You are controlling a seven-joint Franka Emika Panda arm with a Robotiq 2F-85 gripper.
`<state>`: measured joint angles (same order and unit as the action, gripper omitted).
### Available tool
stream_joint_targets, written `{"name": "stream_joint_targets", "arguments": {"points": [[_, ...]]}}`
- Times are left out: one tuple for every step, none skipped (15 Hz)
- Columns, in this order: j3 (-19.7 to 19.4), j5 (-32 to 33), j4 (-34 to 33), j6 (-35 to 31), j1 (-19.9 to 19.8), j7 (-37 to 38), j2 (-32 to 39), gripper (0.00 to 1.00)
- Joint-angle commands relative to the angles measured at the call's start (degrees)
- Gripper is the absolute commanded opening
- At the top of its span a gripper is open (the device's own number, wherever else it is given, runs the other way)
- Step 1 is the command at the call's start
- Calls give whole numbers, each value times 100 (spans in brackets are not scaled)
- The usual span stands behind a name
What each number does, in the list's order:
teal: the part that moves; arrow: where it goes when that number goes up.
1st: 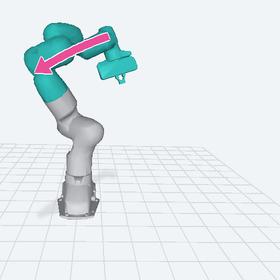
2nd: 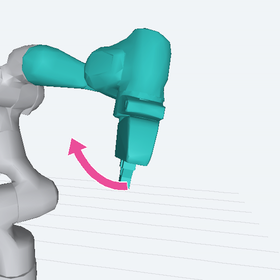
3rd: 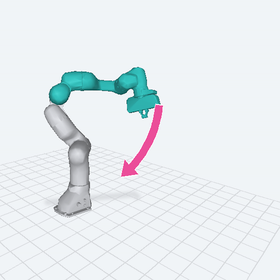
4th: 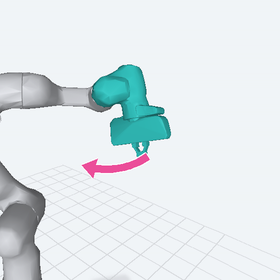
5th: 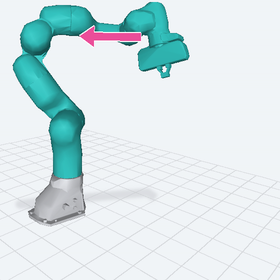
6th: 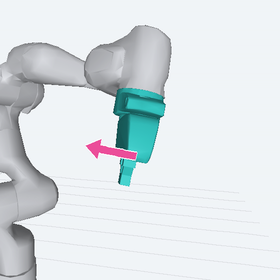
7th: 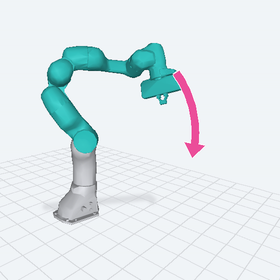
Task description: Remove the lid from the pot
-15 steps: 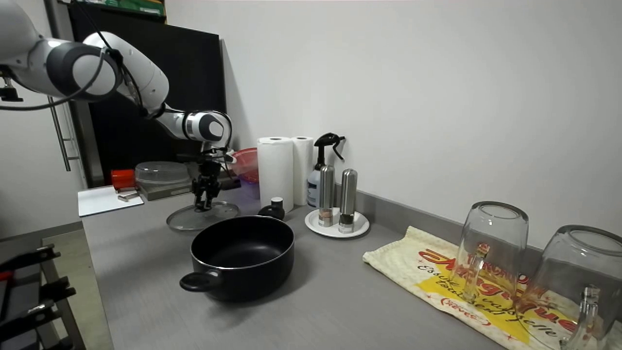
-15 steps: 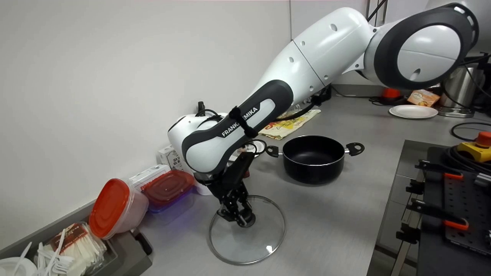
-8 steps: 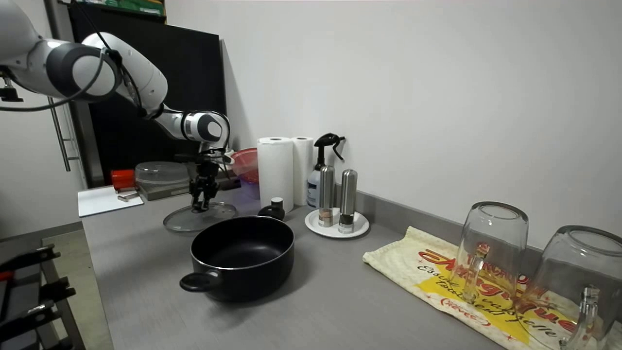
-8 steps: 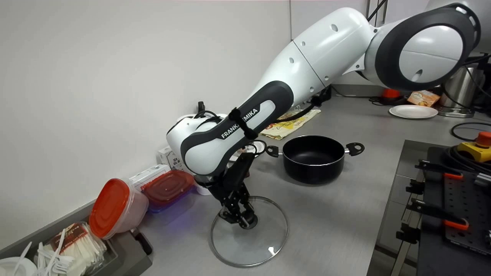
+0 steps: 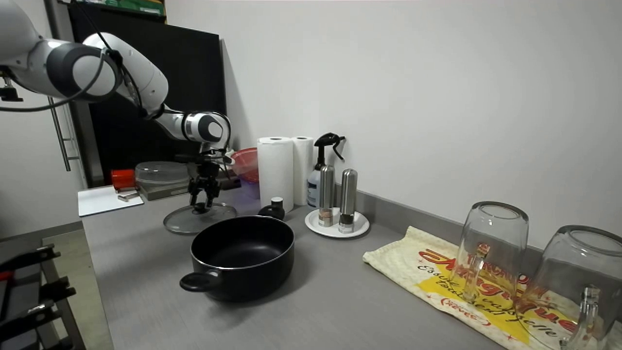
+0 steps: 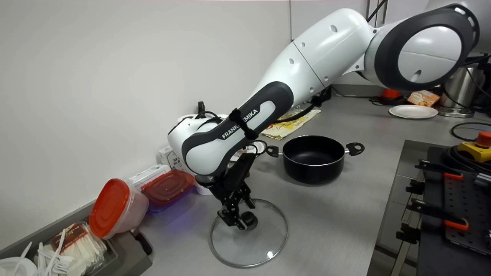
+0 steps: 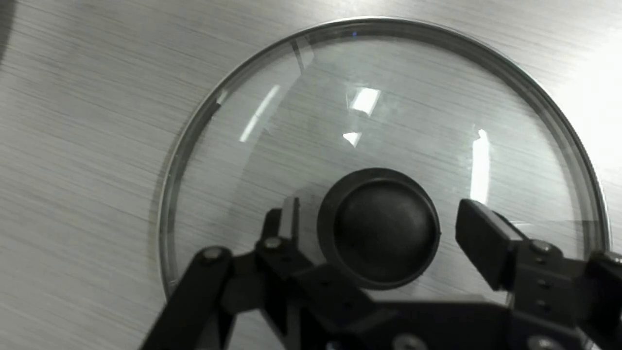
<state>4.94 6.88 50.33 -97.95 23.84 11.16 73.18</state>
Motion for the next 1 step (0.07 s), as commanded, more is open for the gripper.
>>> {"name": "stream_joint_targets", "arguments": {"points": [[0, 0, 0, 0, 0, 0, 0, 83]]}}
